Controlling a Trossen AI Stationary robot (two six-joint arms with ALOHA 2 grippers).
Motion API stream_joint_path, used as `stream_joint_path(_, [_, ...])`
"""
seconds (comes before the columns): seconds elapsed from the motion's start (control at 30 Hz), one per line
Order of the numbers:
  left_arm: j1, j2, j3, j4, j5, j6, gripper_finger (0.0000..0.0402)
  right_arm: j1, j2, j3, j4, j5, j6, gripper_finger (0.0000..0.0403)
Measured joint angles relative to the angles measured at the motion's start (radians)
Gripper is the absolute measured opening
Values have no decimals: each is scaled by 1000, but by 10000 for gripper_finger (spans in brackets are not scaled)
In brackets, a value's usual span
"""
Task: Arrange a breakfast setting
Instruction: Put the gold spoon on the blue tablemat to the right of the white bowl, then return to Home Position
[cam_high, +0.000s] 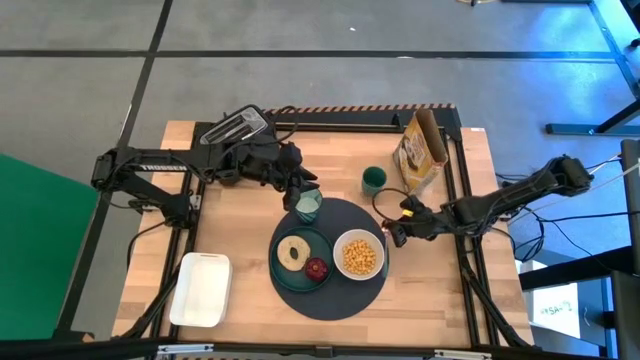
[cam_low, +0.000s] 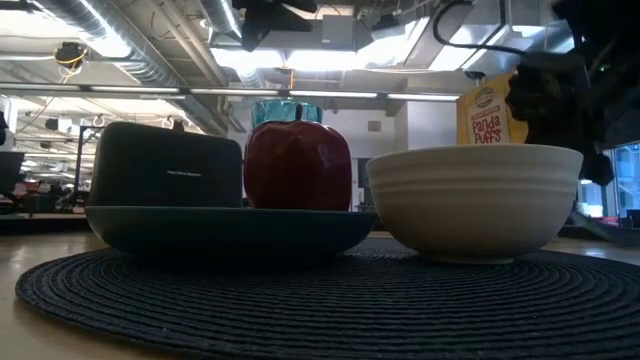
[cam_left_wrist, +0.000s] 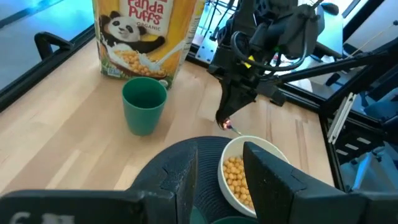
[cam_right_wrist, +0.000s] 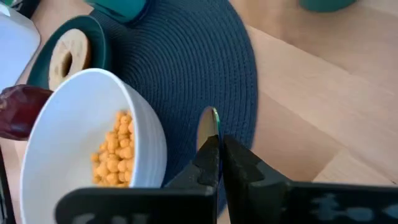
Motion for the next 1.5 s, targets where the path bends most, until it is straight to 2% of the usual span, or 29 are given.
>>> stream_joint_path(0.4, [14,0,0,-1,-4,4,124,0,113,-40,201,-27,-15,0])
stream_joint_path(0.7, [25,0,0,-1,-5,4,124,0,213,-40,234,-29,9,5])
stream_joint_path(0.83, [25,0,0,-1,-6,3,124,0,217,-40,227,-38,12,38])
stream_joint_path(1.0, [25,0,0,0,-7,4,124,0,211,-37,225,-27,12,117])
stream_joint_path(1.1, [25,0,0,1,7,4,124,0,180,-12,172,10,10,157])
stream_joint_path(1.2, [35,-27,-1,1,26,4,124,2,119,37,56,83,0,175])
stream_joint_path(1.4, [65,-150,37,15,18,55,124,2,-47,231,-264,159,-120,165])
stream_joint_path(1.5, [71,-204,66,38,-14,104,124,2,-102,338,-261,196,-219,147])
